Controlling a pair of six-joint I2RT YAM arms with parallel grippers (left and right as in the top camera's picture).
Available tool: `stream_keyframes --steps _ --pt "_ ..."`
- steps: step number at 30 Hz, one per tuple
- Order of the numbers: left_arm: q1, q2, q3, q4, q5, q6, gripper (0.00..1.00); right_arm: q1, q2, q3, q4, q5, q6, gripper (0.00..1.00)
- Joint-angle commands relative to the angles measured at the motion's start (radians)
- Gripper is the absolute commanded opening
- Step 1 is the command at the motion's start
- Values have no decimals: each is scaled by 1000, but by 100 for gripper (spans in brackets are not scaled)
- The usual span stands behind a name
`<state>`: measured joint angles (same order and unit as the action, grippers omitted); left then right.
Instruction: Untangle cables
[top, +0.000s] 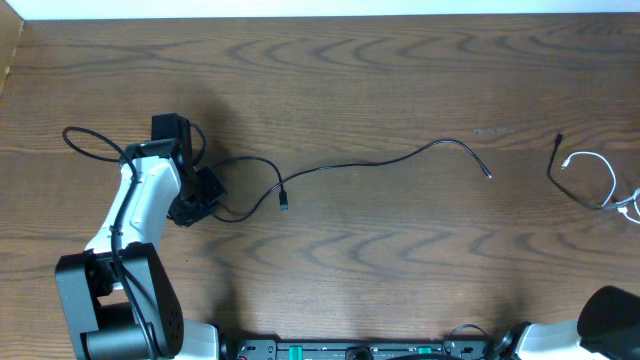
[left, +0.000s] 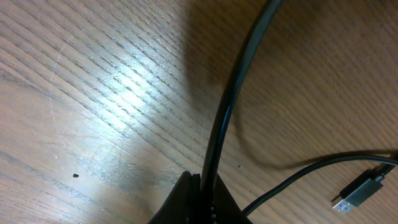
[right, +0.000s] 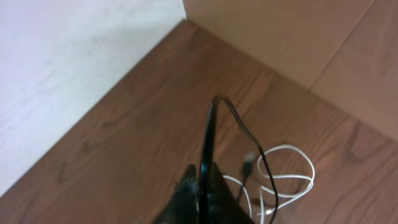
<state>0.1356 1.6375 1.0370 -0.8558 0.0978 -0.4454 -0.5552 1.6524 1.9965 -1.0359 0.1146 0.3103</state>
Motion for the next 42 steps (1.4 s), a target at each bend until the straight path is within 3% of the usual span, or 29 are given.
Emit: stream_keyframes --steps 1,2,4,10,13,16,19,22,27,33,42 --pt "5 1 -2 -4 -20 -5 7 -7 45 17 -32 6 7 40" --pt "5 1 -2 -3 -20 -5 8 -7 53 17 -44 5 7 56" --pt "5 1 -2 -3 -20 -5 8 -7 69 17 -62 2 7 65" --pt "4 1 -2 7 31 -5 7 -6 100 17 -113 -145 6 72" --pt "-6 1 -2 57 181 11 7 -1 101 17 -148 -268 -19 75" --pt "-68 1 -2 160 439 86 7 37 101 14 -203 -427 -117 78" --pt "-166 1 -2 231 592 152 7 86 101 4 -253 -439 -180 82" --pt "-325 1 -2 264 777 367 7 154 101 -32 -296 -439 -232 88" --pt "-480 1 -2 267 714 435 7 274 101 -175 -318 -455 -259 88" --pt "-536 1 -2 252 677 434 7 460 101 -502 -124 -592 -214 90" --pt "-546 1 -2 206 675 439 7 711 101 -847 362 -612 54 89"
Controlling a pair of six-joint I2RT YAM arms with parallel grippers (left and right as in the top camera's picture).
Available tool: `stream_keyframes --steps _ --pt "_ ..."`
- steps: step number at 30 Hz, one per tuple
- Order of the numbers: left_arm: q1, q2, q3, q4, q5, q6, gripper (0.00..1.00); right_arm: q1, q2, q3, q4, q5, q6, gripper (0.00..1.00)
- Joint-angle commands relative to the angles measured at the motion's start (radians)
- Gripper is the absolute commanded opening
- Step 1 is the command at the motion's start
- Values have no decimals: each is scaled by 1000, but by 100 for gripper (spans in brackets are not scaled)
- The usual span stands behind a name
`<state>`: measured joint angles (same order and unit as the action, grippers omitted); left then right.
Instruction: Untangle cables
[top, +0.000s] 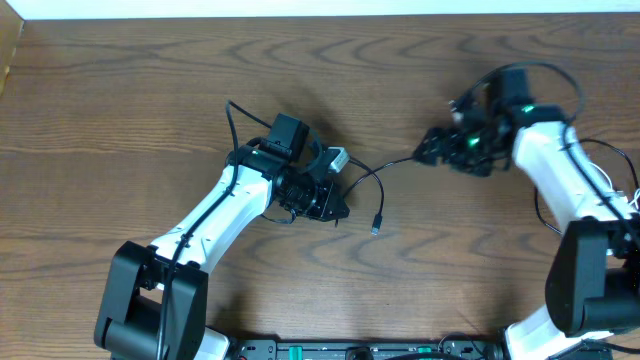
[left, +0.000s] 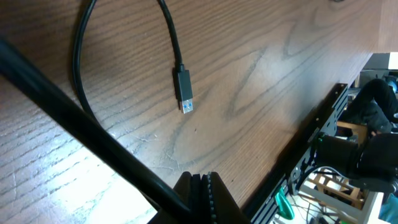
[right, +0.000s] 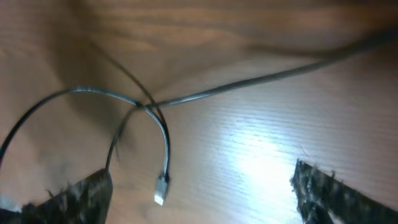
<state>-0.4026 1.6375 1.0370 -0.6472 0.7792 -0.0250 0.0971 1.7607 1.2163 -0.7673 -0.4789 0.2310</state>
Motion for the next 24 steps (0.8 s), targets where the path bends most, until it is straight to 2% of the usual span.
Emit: stream_keyframes --steps 1,9,13,14,16,18,23,24 --pt "-9 1 -2 -3 -6 18 8 76 -8 -89 138 -14 162 89" --pt "-9 1 -2 -3 -14 18 7 252 -8 -259 472 244 491 86" --pt "-9 1 -2 -4 -14 18 8 327 -8 -308 668 327 509 82" --pt "-10 1 -2 -4 -13 18 7 338 -8 -315 700 341 510 79" --pt "-9 1 -2 -7 -13 18 7 356 -8 -318 728 377 538 63" --pt "-10 1 -2 -11 -13 18 7 364 -8 -318 729 412 584 55" --pt "-10 1 -2 -27 -14 18 7 370 -8 -325 723 479 711 27" --pt "-9 1 -2 -29 -14 18 8 370 -8 -328 722 492 739 25"
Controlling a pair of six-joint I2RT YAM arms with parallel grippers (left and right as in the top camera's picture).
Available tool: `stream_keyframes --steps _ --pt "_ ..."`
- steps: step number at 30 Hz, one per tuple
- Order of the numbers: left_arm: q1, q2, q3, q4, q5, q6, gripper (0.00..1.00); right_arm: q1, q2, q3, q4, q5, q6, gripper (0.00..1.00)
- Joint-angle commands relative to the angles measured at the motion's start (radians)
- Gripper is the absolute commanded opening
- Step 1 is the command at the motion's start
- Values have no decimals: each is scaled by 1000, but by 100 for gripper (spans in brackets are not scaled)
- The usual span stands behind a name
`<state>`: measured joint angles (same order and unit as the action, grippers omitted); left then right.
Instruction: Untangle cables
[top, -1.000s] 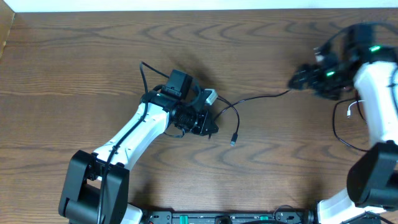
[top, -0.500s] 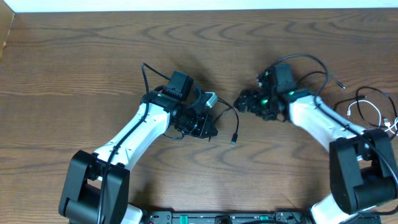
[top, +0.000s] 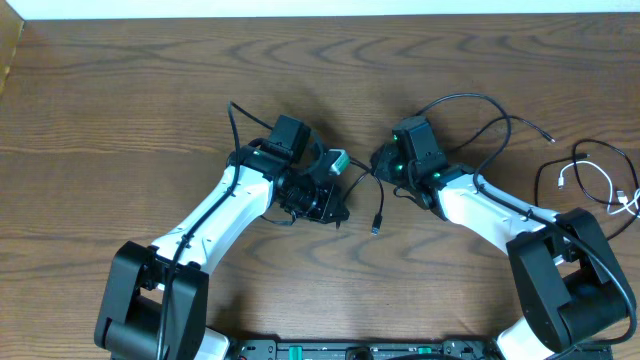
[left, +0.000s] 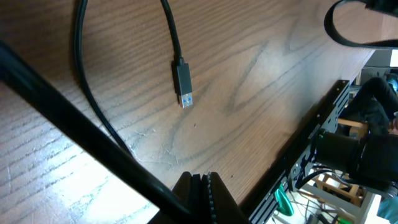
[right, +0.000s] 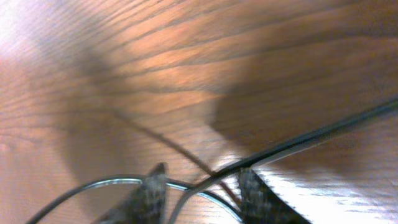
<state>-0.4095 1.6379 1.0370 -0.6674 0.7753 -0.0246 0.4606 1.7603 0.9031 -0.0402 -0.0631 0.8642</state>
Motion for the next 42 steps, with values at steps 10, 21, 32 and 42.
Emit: stream_keyframes --steps 10,21,32,42 --pt "-2 0 -2 -9 -10 18 7 7 -7 -18 -10 139 242 4" --pt "-2 0 -2 -20 -82 17 17 54 -10 -18 -72 -22 -387 1" --pt "-2 0 -2 -36 -141 16 28 -109 -304 199 -452 -55 -897 1" --pt "-2 0 -2 -50 -141 17 31 -504 -469 498 -578 205 -1016 1"
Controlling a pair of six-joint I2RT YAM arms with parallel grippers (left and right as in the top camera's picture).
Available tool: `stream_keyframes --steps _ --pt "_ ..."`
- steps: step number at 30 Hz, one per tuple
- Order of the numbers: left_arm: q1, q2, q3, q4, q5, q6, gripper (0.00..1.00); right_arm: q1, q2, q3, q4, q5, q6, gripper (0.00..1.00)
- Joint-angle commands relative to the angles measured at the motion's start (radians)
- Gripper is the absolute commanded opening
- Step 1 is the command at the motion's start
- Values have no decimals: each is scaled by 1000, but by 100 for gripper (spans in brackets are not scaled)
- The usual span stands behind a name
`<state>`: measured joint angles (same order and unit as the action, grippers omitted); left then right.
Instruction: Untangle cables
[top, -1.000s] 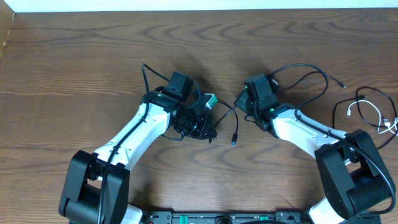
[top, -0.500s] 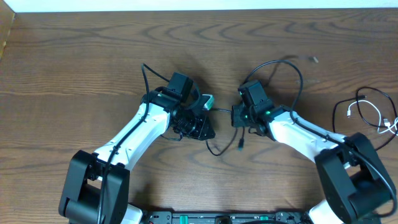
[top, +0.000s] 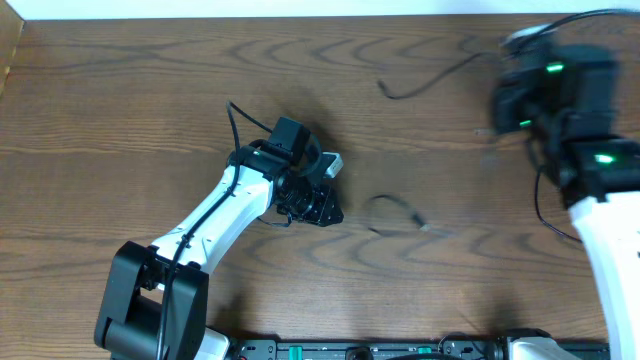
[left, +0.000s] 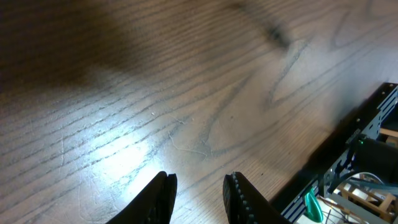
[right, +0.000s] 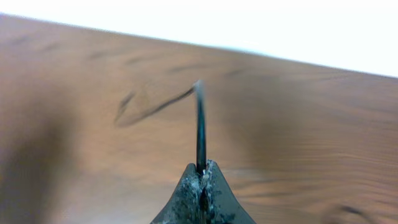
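Observation:
My left gripper is open just above the bare wood, with nothing between its fingers; in the overhead view it is left of the table's middle. My right gripper is shut on a thin black cable that rises from its tips. The right arm is blurred at the far right, and a black cable trails left from it in the air. A short blurred cable end shows near the table's middle. A black cable loop shows behind the left arm.
The wooden table fills the overhead view, with a white wall along its far edge. Another black cable strand shows beside the right arm. The robot's base rail runs along the near edge.
My left gripper was shut on the black cable and is now open and empty. My right gripper was open beside it at mid-table; now it is shut on a black cable at the far right.
My left gripper was first shut on a black cable at the table's left, the right shut on a cable at the far right. Then both met mid-table, left still gripping, right open. Now the left has let go and the right holds a cable at the far right.

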<state>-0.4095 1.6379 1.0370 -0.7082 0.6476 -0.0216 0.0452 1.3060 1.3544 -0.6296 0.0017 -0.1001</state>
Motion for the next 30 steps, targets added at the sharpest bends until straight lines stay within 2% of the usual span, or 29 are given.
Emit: stream_keyframes --steps 1,6,11,17,25,30 --pt "-2 0 -2 -9 -13 14 31 -140 -20 58 36 157 -51 1" --pt "-2 0 -2 -9 -13 13 31 -307 -23 58 175 174 -51 1" --pt "-2 0 -2 -9 -13 13 31 -399 -23 58 261 189 -51 1" --pt "-2 0 -2 -9 -13 13 31 -418 9 57 239 156 -78 1" --pt "-2 0 -2 -10 -13 10 30 -418 87 57 122 92 -99 1" --pt "-2 0 -2 -9 -13 10 30 -418 88 57 121 51 -100 1"
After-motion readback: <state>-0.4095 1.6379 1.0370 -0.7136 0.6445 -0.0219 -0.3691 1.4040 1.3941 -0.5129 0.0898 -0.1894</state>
